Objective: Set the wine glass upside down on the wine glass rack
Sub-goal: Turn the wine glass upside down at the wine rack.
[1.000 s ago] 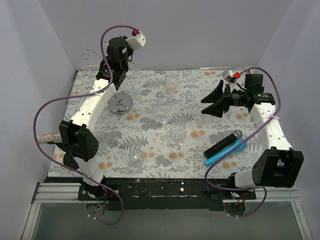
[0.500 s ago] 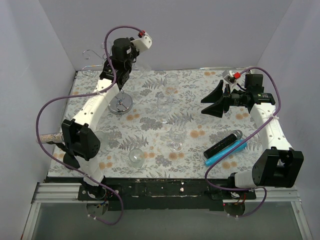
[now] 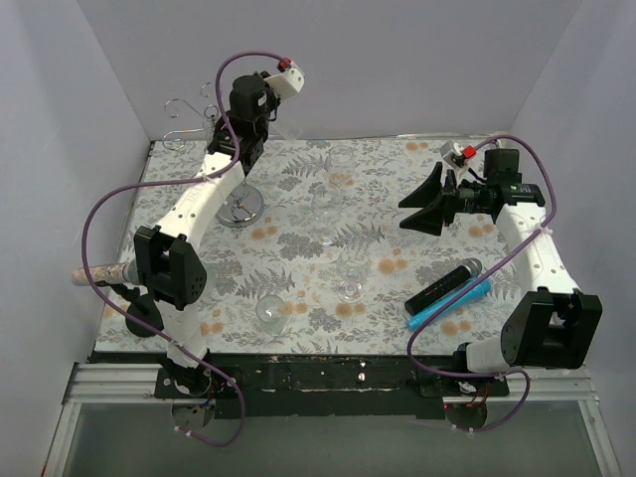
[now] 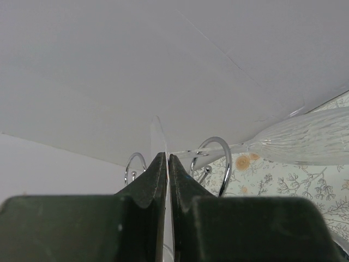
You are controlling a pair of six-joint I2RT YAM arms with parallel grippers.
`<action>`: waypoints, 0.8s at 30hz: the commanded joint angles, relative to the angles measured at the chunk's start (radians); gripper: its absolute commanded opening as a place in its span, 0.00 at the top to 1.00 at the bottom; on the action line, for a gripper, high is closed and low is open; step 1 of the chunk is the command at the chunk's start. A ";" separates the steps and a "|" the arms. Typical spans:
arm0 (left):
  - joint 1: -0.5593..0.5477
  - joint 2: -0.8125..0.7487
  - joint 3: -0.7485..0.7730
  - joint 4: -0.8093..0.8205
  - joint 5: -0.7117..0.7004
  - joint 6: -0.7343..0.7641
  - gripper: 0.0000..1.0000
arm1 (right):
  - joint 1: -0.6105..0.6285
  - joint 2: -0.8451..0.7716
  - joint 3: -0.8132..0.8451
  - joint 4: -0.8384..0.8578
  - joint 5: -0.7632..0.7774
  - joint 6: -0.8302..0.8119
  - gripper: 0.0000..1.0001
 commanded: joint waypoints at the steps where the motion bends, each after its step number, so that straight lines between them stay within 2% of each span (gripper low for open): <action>1: 0.015 -0.015 0.047 0.062 -0.025 -0.020 1.00 | -0.003 0.008 0.018 -0.035 -0.045 -0.034 0.24; 24: 0.053 -0.060 -0.013 0.018 -0.018 -0.039 1.00 | -0.003 0.019 0.024 -0.061 -0.040 -0.057 0.24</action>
